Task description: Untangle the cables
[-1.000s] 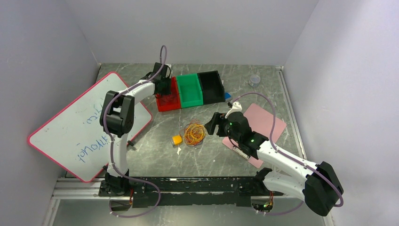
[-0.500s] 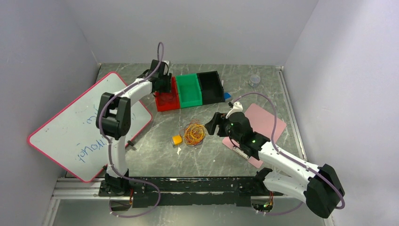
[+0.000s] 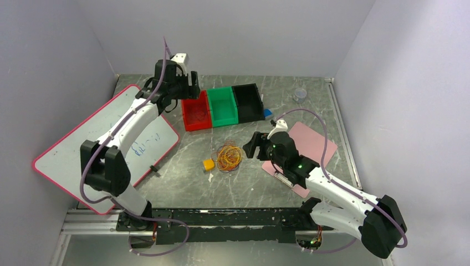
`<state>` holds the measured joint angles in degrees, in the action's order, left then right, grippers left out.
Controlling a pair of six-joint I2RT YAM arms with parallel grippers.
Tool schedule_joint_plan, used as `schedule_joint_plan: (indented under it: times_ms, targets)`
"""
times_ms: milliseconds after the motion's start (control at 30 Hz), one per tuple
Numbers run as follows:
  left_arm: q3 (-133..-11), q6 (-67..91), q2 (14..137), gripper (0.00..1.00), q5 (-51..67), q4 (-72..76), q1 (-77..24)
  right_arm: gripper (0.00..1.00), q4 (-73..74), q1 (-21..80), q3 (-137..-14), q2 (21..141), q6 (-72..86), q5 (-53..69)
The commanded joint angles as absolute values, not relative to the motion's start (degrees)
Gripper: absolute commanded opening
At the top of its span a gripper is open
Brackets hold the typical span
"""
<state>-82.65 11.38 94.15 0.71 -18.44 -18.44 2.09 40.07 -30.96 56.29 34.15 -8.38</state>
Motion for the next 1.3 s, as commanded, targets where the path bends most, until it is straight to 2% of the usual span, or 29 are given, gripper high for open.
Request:
schedule_joint_plan:
  times_ms: [0, 233, 433, 700, 833, 1000, 1267]
  targets:
    - [-79.33, 11.27, 89.21, 0.82, 3.67, -19.60, -18.10, 0.82, 2.09, 39.95, -32.52, 56.27, 33.23, -9.46]
    - [-71.46, 11.95, 81.43, 0.76, 9.69, -20.82, -18.78, 0.82, 1.55, 40.05, -32.67, 56.91, 33.03, -8.77]
    - [-61.91, 14.89, 73.50, 0.76, 8.06, -20.98, -20.74, 0.85, 0.67, 39.99, -31.83, 55.92, 33.66, -9.34]
    - [-55.86, 17.11, 68.38, 0.90, 4.79, -23.45, -21.09, 0.92, 3.25, 39.96, -32.58, 55.94, 37.38, -18.43]
    - [-54.36, 19.22, 67.33, 0.98, 4.21, -23.61, -21.09, 0.96, 4.01, 39.98, -33.15, 55.79, 35.59, -19.31]
    - [-54.49, 20.48, 67.23, 0.99, 5.65, -23.40, -21.09, 1.00, 10.49, 39.95, -36.81, 58.14, 35.24, -20.62]
    - [-52.07, 24.81, 66.04, 0.99, 11.31, -19.86, -21.09, 1.00, 8.18, 39.99, -36.80, 58.87, 31.67, -14.28]
